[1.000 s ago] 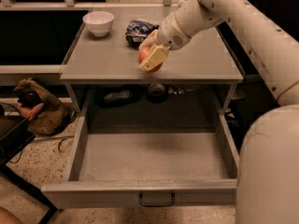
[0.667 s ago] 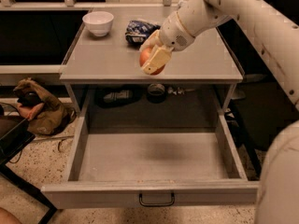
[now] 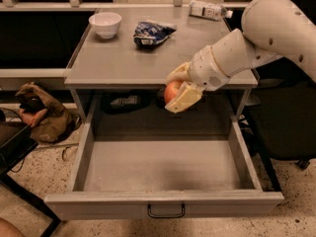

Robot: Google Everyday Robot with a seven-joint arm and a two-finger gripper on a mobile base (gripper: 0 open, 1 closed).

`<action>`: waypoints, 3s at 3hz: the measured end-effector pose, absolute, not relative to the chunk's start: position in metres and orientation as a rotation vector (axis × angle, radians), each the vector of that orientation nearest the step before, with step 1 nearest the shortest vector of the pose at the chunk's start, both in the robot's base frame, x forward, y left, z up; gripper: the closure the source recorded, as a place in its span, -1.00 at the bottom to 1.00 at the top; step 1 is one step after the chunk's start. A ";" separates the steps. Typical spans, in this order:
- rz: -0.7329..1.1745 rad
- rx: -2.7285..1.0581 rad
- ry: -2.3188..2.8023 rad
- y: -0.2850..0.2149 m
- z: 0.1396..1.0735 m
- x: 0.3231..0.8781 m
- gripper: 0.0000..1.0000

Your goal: Place apple into top drawer

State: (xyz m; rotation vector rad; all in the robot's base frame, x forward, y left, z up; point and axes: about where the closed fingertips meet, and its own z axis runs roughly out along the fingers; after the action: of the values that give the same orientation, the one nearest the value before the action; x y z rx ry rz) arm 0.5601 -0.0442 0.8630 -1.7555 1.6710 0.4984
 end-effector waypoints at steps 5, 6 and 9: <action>0.715 -1.857 1.632 -0.019 0.780 0.509 1.00; 0.740 -1.783 1.646 -0.020 0.759 0.509 1.00; 0.664 -1.478 1.682 -0.005 0.659 0.513 1.00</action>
Offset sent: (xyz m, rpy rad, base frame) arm -0.0387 0.0093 -0.0394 0.0049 0.0475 -0.0075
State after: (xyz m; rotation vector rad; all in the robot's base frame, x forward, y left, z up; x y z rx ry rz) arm 0.5127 -0.0054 0.6595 -1.4780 1.6820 0.6643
